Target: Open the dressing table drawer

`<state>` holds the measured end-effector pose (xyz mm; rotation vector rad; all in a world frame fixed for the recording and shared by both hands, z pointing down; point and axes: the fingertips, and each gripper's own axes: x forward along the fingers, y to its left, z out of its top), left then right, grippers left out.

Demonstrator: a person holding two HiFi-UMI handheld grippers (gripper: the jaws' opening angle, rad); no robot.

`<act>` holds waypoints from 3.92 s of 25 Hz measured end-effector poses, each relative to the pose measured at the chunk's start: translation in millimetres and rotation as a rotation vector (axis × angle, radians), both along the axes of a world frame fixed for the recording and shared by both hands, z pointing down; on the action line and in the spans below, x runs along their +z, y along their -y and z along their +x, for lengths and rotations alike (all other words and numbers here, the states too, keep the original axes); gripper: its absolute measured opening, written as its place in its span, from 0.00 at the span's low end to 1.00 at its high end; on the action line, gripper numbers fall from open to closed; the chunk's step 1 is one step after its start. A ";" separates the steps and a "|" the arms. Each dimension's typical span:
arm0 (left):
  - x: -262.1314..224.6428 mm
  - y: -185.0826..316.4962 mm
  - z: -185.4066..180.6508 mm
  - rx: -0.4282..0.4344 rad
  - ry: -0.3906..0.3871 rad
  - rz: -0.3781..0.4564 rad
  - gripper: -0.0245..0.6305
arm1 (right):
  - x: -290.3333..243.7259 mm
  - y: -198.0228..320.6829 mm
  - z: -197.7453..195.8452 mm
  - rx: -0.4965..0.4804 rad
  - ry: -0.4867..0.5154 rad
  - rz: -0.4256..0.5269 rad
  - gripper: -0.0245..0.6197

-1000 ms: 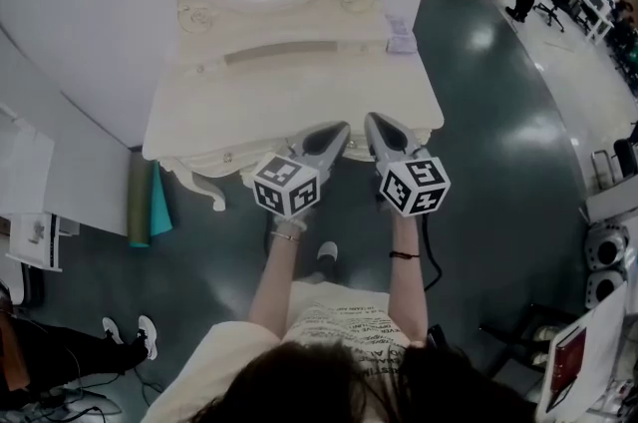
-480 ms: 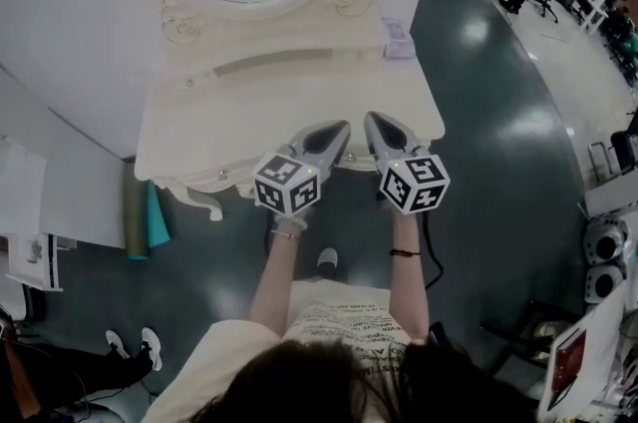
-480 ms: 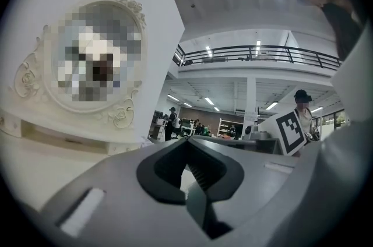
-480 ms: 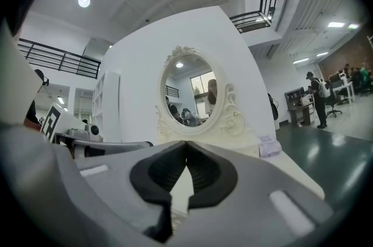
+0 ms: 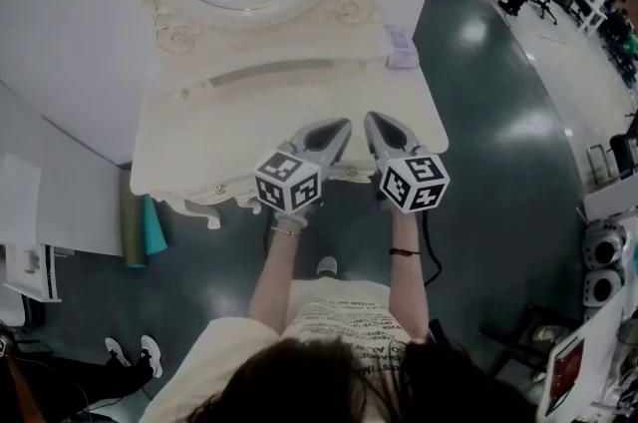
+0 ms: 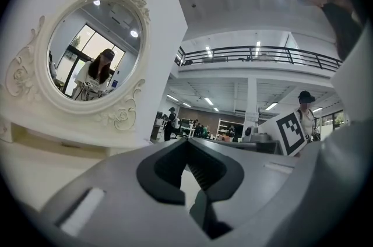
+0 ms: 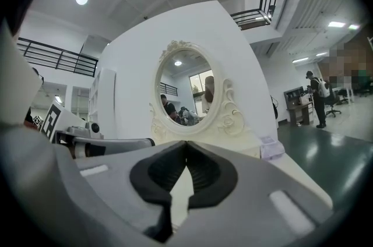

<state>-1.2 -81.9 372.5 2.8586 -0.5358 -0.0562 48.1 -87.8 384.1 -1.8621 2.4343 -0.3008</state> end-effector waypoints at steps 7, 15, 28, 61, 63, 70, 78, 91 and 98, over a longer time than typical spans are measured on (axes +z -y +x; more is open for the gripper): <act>9.0 19.4 14.9 0.008 0.009 -0.013 0.04 | 11.1 19.6 13.8 0.004 0.007 -0.018 0.04; 12.0 42.6 32.2 -0.015 0.011 -0.029 0.04 | 12.6 43.7 32.0 -0.020 0.006 -0.030 0.04; 21.5 103.9 62.8 -0.088 0.008 -0.066 0.04 | 24.5 110.1 62.3 -0.097 0.003 -0.074 0.04; 78.0 178.3 90.0 -0.140 0.047 -0.220 0.04 | 77.2 194.6 90.6 -0.163 0.044 -0.234 0.04; 83.3 179.9 91.6 -0.126 0.045 -0.239 0.04 | 82.2 197.7 93.0 -0.148 0.049 -0.251 0.04; 102.8 189.1 89.0 -0.104 0.064 -0.278 0.04 | 100.8 211.5 92.0 -0.128 0.052 -0.305 0.04; 113.1 198.0 87.4 -0.084 0.076 -0.296 0.04 | 116.5 225.9 93.0 -0.095 0.033 -0.354 0.04; 127.6 206.8 87.6 -0.071 0.073 -0.349 0.04 | 142.2 241.2 98.2 -0.026 0.025 -0.437 0.08; 136.3 211.7 91.6 -0.060 0.092 -0.368 0.04 | 157.1 247.1 106.5 0.012 0.019 -0.483 0.11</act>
